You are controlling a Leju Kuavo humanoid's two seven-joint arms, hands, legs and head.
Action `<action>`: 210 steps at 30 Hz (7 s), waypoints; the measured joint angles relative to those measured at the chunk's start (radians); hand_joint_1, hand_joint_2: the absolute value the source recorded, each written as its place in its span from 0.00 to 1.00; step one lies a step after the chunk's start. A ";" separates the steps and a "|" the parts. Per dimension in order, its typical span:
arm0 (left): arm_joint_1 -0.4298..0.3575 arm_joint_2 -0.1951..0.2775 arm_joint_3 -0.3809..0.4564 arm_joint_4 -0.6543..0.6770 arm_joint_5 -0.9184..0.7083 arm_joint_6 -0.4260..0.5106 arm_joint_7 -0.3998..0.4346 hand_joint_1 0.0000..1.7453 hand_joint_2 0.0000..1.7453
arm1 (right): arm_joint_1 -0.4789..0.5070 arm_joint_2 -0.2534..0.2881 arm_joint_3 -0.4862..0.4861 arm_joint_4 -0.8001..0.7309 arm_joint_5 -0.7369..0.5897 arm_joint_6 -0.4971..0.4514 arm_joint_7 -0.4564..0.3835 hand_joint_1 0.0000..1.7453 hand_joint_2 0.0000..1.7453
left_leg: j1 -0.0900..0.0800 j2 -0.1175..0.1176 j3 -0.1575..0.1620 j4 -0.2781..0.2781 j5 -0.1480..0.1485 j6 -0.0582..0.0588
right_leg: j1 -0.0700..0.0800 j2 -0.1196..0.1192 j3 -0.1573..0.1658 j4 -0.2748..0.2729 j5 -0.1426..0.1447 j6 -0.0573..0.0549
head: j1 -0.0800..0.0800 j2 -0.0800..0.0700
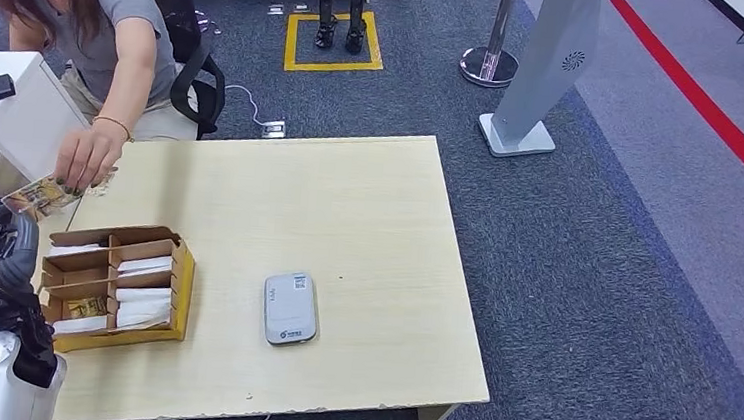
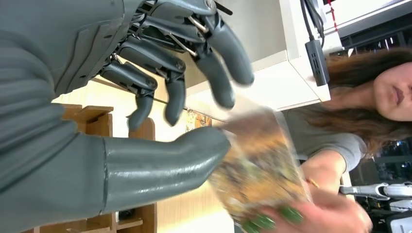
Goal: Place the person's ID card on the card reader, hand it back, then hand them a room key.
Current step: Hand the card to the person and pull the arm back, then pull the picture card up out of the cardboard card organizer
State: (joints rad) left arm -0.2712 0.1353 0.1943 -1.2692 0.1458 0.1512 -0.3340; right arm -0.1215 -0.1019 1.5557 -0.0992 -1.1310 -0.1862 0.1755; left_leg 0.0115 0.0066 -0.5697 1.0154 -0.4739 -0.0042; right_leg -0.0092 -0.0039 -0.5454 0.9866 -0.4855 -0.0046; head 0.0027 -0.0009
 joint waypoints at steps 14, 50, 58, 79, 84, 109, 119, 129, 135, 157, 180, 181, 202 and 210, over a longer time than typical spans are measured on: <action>0.059 -0.005 0.000 -0.067 -0.147 0.095 -0.037 0.00 1.00 | 0.001 0.000 0.000 -0.001 -0.029 -0.001 -0.006 0.00 1.00 | 0.000 0.001 0.000 0.000 0.000 0.000 | 0.000 0.001 0.000 0.000 0.000 0.000 | 0.000 0.000; 0.454 -0.128 0.412 -0.287 -1.255 0.289 0.090 0.00 1.00 | 0.015 0.024 -0.001 0.000 -0.111 -0.018 -0.002 0.00 1.00 | 0.000 -0.001 0.000 0.000 -0.002 0.000 | 0.000 -0.002 0.000 -0.001 -0.002 0.000 | 0.000 0.000; 0.425 -0.078 0.207 -0.180 -1.308 0.342 0.210 0.00 1.00 | 0.012 0.024 0.000 0.001 -0.101 -0.017 -0.003 0.00 1.00 | 0.000 0.000 0.000 0.000 -0.001 0.000 | 0.000 -0.002 0.001 0.000 -0.001 0.000 | 0.000 0.000; 0.377 -0.035 -0.236 -0.058 -1.684 0.347 0.552 0.00 1.00 | 0.011 0.024 0.000 0.003 -0.104 -0.018 -0.002 0.00 1.00 | 0.000 -0.001 0.000 0.000 -0.001 0.000 | 0.000 -0.002 0.000 -0.001 -0.001 0.000 | 0.000 0.000; 0.400 -0.014 -0.333 -0.099 -1.714 0.326 0.669 0.00 1.00 | 0.012 0.024 0.000 0.003 -0.122 -0.021 -0.004 0.00 1.00 | 0.000 -0.001 0.000 0.000 -0.001 0.000 | 0.000 -0.002 0.000 -0.001 -0.001 0.000 | 0.000 0.000; 0.374 0.153 -0.696 -0.233 -1.719 0.255 1.018 0.00 1.00 | 0.013 0.024 0.000 0.004 -0.141 -0.024 -0.006 0.00 1.00 | 0.000 -0.001 0.000 0.000 -0.001 0.000 | 0.000 -0.002 0.000 -0.001 -0.001 0.000 | 0.000 0.000; 0.376 0.155 -0.699 -0.240 -1.719 0.201 1.029 0.00 1.00 | 0.014 0.024 0.000 0.004 -0.149 -0.033 -0.006 0.00 1.00 | 0.000 -0.001 0.000 0.000 -0.001 0.000 | 0.000 -0.002 0.000 0.000 -0.001 0.000 | 0.000 0.000; 0.385 0.163 -0.691 -0.246 -1.719 0.186 1.014 0.00 1.00 | 0.016 0.024 0.000 0.004 -0.143 -0.034 -0.006 0.00 1.00 | 0.000 -0.001 0.000 0.000 -0.001 0.000 | 0.000 -0.002 0.000 0.000 -0.001 0.000 | 0.000 0.000; 0.383 0.181 -0.688 -0.246 -1.719 0.189 1.012 0.00 1.00 | 0.016 0.024 0.000 0.004 -0.136 -0.034 -0.006 0.00 1.00 | 0.000 -0.001 0.000 0.000 -0.001 0.000 | 0.000 -0.002 0.000 0.000 -0.001 0.000 | 0.000 0.000; 0.335 0.229 -0.659 -0.245 -1.718 0.208 0.992 0.02 1.00 | 0.015 0.024 0.000 0.004 -0.096 -0.022 -0.002 0.00 1.00 | 0.000 -0.001 0.000 0.000 -0.001 0.000 | 0.000 -0.002 0.000 0.000 -0.001 0.000 | 0.000 0.000; 0.342 0.145 -0.543 -0.245 -1.717 0.152 0.866 1.00 1.00 | 0.014 0.024 0.000 0.004 -0.104 -0.028 0.000 0.00 1.00 | 0.000 -0.001 0.000 0.000 -0.001 0.000 | 0.000 -0.002 0.000 0.000 -0.001 0.000 | 0.000 0.000; 0.343 0.140 -0.538 -0.245 -1.717 0.152 0.860 1.00 1.00 | 0.014 0.024 0.000 0.004 -0.104 -0.030 0.000 0.00 1.00 | 0.000 -0.001 0.000 0.000 -0.001 0.000 | 0.000 -0.002 0.000 0.000 -0.001 0.000 | 0.000 0.000; 0.313 0.052 -0.443 -0.381 -1.611 0.248 0.640 1.00 1.00 | 0.014 0.023 0.000 0.011 -0.105 -0.038 -0.021 0.00 1.00 | 0.000 -0.001 0.000 0.000 -0.001 0.000 | 0.000 -0.002 0.000 0.000 -0.001 0.000 | 0.000 0.000; 0.221 0.078 -0.444 -0.533 -1.499 0.266 0.583 1.00 1.00 | 0.012 0.023 0.000 0.010 -0.098 -0.035 -0.035 0.00 1.00 | 0.000 -0.001 0.000 0.000 -0.001 0.000 | 0.000 -0.002 0.000 0.000 -0.001 0.000 | 0.000 0.000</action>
State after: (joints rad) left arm -0.0501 0.2134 -0.2496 -1.8023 -1.3531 0.4168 0.2492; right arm -0.1092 -0.0790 1.5557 -0.0887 -1.2289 -0.2213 0.1401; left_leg 0.0116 0.0057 -0.5700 1.0154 -0.4751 -0.0041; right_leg -0.0092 -0.0058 -0.5453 0.9862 -0.4866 -0.0042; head 0.0027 -0.0008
